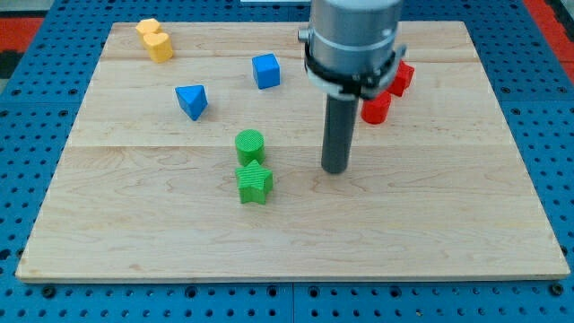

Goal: Push the green star slightly to the bottom left of the green circle

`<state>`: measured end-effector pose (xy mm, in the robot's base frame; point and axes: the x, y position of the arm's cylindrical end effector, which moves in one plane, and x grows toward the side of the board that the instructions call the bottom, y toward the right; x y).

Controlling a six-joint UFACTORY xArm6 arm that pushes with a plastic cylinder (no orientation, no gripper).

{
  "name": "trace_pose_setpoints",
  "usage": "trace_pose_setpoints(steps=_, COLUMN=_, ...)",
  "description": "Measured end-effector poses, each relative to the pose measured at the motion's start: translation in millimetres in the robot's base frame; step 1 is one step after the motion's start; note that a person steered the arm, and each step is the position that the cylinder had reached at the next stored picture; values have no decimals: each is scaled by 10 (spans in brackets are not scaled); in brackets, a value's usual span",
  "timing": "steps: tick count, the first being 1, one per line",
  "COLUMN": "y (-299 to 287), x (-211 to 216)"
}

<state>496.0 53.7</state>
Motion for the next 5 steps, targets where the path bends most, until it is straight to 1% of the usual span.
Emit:
trace_pose_setpoints(steps=1, y=-371, x=181)
trace_pose_setpoints(steps=2, y=-877, x=155)
trace_pose_setpoints(steps=4, y=-954, x=-40)
trace_pose_setpoints(steps=5, y=-925, x=-40)
